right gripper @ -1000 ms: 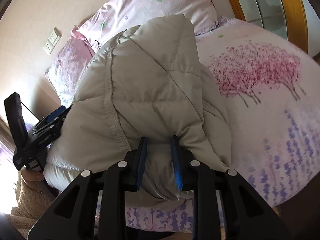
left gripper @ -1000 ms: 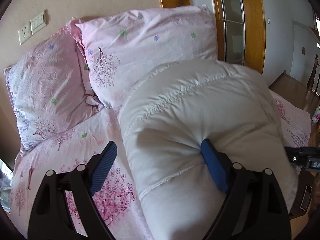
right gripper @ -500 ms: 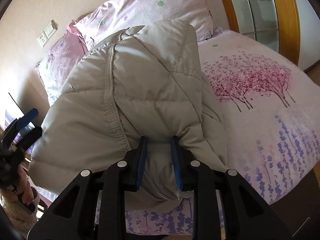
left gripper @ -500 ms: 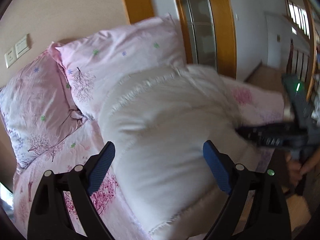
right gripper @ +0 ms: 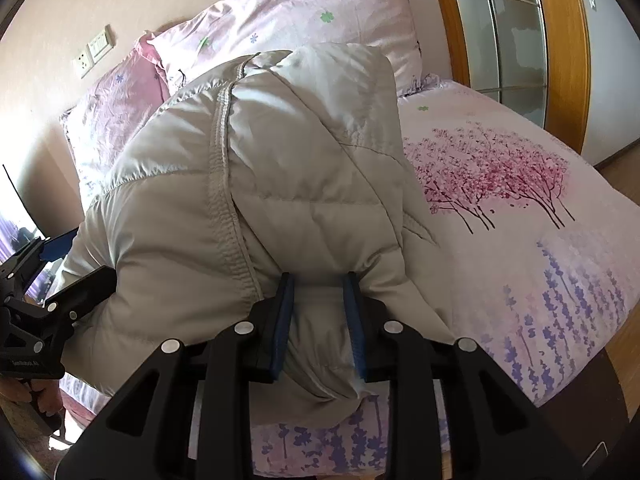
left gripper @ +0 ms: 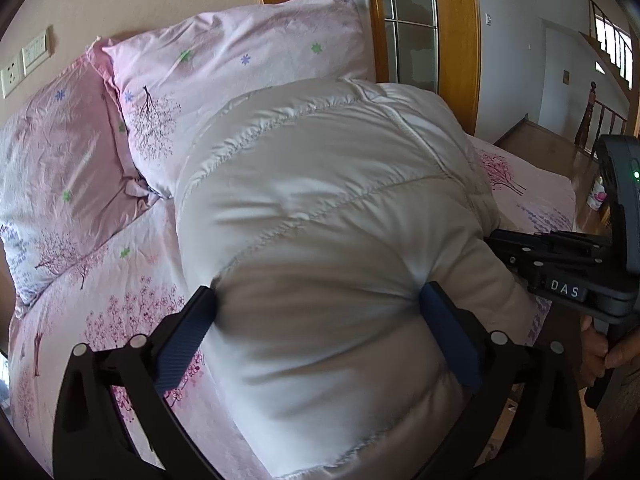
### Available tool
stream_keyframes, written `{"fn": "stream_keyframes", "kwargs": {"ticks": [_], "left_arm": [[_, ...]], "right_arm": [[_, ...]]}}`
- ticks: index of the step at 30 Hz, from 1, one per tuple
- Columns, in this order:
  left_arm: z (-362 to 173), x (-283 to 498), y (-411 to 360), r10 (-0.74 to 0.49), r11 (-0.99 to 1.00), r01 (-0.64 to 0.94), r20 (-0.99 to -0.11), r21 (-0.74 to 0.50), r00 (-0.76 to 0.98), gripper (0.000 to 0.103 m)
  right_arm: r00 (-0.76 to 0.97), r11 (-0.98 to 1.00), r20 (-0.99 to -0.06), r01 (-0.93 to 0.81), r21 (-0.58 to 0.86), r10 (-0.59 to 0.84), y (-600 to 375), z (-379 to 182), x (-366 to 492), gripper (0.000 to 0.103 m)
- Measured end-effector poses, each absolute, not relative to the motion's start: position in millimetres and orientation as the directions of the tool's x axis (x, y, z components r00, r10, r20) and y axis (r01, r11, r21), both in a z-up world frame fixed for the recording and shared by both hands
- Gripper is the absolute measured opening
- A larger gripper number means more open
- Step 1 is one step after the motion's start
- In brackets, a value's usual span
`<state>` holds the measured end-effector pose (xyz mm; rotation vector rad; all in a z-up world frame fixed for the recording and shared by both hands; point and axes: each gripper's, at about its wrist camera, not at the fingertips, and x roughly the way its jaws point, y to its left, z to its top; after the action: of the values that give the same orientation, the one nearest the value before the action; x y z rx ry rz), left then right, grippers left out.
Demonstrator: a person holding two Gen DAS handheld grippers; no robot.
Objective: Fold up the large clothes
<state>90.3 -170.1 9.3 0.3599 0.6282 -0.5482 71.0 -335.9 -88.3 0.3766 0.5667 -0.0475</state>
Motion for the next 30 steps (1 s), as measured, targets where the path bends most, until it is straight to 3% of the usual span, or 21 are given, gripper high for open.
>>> {"fn": "stream_keyframes", "kwargs": {"ticks": [11,15,16,18,20,24,30], "left_arm": [[11,89,-166,-0.387,0.803,0.583,-0.633,0.126,0.67,0.101],[34,98,-131,-0.497,0.817,0.573,-0.589,-0.069,0.637,0.101],[41,102,-118,-0.525,0.816,0.564,-0.566,-0.123,0.636,0.101],[54,116,-89,-0.571,0.81,0.538,-0.524,-0.234,0.632,0.101],[58,130,-74,-0.581,0.809,0.516,-0.518,-0.282,0.628,0.101],[49,164,-57,-0.605,0.794,0.481,-0.56,-0.372,0.566,0.101],[23,191,-63,-0.653,0.755,0.45,-0.607,-0.476,0.454,0.101]], "right_arm": [[0.847,0.909,-0.521,0.129,0.397,0.107,-343,-92,69,0.028],[0.835,0.851,-0.502,0.081,0.52,0.227,-367,-88,64,0.031],[0.833,0.828,-0.49,0.073,0.557,0.256,-374,-86,62,0.037],[0.844,0.786,-0.455,0.067,0.614,0.284,-390,-77,57,0.059],[0.86,0.783,-0.441,0.083,0.617,0.256,-401,-66,55,0.094],[0.797,0.752,-0.483,0.057,0.657,0.362,-418,-55,83,0.102],[0.689,0.702,-0.567,0.118,0.702,0.451,-438,-68,136,0.102]]}}
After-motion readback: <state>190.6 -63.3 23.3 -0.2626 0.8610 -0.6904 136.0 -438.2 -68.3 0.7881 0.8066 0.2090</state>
